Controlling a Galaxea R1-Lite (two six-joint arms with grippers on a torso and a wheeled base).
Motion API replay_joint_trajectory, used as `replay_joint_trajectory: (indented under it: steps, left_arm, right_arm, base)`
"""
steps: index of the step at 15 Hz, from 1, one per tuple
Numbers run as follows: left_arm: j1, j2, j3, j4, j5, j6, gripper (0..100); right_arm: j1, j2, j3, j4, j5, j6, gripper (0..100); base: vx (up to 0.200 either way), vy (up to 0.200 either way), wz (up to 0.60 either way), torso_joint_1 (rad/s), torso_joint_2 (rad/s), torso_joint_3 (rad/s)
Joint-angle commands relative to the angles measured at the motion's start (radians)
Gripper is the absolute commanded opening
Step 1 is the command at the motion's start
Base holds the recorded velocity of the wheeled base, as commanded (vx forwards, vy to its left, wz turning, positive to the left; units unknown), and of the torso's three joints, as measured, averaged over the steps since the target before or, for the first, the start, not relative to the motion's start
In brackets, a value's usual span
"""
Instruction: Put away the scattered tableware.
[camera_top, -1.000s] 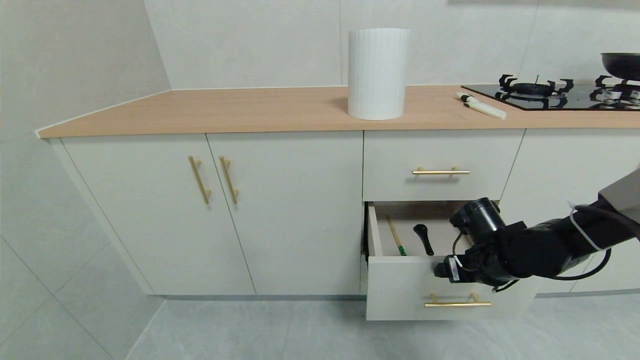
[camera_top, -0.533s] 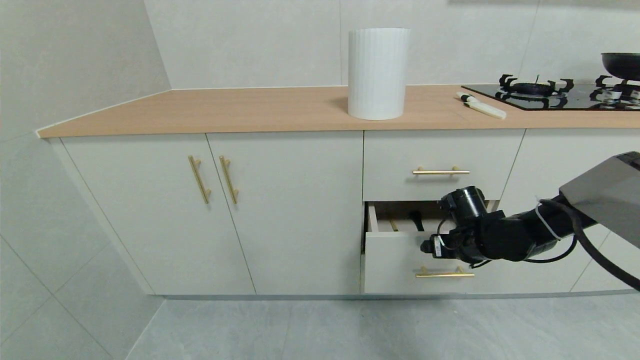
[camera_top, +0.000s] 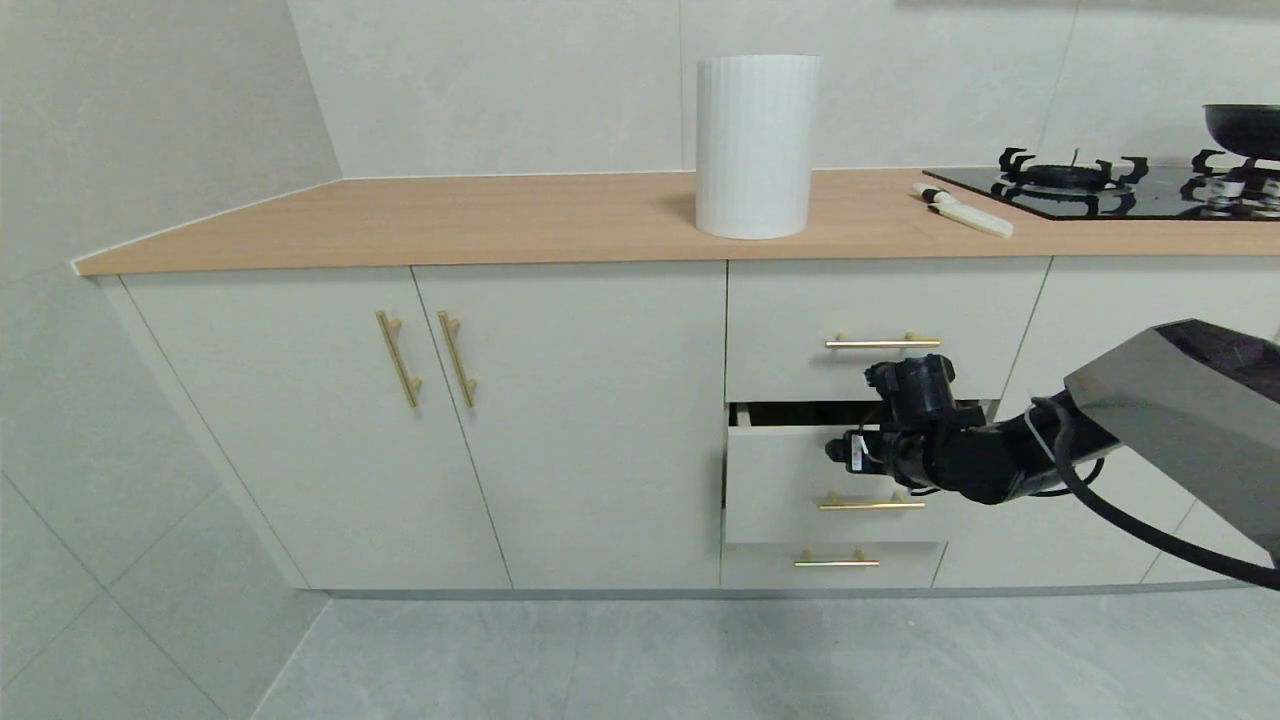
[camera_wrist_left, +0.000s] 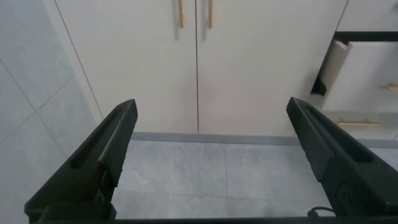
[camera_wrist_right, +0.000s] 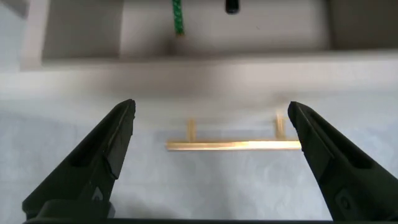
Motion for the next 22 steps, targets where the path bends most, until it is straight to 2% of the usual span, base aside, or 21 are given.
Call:
replay_joint_trajectory:
  steps: [1, 9, 22]
  left_arm:
    - [0.000, 0.000, 0.000, 0.000, 0.001, 0.000, 100]
    - [0.000, 0.000, 0.000, 0.000, 0.001, 0.000, 100]
    - [0.000, 0.000, 0.000, 0.000, 0.001, 0.000, 100]
  right_arm:
    - [-0.010, 0.054, -0.005, -0.058, -0.001, -0.008, 100]
    - [-0.056, 0.171, -0.054, -0.276, -0.077, -0.008, 100]
    - [-0.088, 0.315, -0.223, -0.369, -0.149, -0.002, 100]
  base:
    - [0.000, 0.000, 0.00, 0.000, 0.00, 0.000]
    - [0.000, 0.000, 0.00, 0.000, 0.00, 0.000]
    - [0.000, 0.000, 0.00, 0.000, 0.00, 0.000]
